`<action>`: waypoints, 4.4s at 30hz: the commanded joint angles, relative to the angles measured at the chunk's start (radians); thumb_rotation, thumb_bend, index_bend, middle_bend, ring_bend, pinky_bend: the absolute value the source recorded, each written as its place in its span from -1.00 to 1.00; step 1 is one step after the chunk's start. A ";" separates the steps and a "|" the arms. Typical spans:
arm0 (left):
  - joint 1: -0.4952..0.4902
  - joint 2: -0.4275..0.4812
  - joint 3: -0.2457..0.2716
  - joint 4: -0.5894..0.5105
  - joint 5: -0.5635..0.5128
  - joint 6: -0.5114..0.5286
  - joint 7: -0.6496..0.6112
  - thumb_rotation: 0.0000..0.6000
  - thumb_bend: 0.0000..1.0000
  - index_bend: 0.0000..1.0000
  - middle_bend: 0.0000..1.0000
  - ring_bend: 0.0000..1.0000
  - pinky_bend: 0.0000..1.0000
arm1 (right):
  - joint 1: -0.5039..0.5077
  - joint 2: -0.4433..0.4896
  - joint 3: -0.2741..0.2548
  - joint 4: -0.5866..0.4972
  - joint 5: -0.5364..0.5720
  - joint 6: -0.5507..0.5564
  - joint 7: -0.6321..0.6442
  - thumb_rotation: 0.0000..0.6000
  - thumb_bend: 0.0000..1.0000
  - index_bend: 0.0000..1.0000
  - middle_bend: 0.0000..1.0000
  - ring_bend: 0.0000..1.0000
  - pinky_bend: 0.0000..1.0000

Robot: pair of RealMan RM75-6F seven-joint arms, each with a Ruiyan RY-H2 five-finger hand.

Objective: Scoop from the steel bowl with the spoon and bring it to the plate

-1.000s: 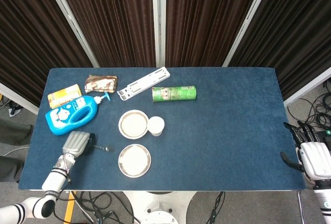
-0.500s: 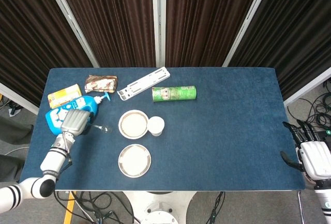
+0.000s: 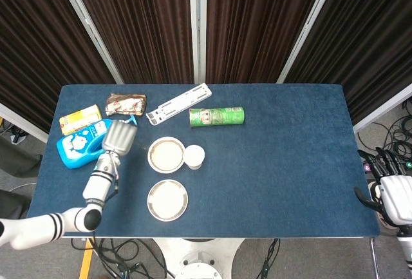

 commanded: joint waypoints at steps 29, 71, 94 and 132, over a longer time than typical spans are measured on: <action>-0.110 -0.197 0.086 0.065 -0.069 0.133 0.394 1.00 -0.15 0.28 0.90 0.81 1.00 | -0.010 -0.014 -0.010 0.028 0.014 -0.013 0.032 1.00 -0.57 -0.81 -0.58 -1.00 -0.98; -0.039 -0.070 -0.007 -0.027 -0.182 -0.009 -0.039 1.00 -0.13 0.29 0.88 0.81 1.00 | -0.017 -0.017 -0.008 0.033 0.019 -0.012 0.041 1.00 -0.57 -0.81 -0.57 -1.00 -0.98; -0.149 0.034 -0.075 -0.210 -0.240 0.034 -0.032 1.00 -0.12 0.29 0.87 0.81 1.00 | -0.012 -0.006 0.001 0.022 0.026 -0.015 0.026 1.00 -0.57 -0.82 -0.57 -1.00 -0.98; -0.250 -0.269 0.210 0.094 0.278 0.320 0.466 1.00 -0.14 0.29 0.89 0.82 1.00 | -0.042 0.000 -0.005 0.014 0.033 0.010 0.038 1.00 -0.57 -0.82 -0.57 -1.00 -0.98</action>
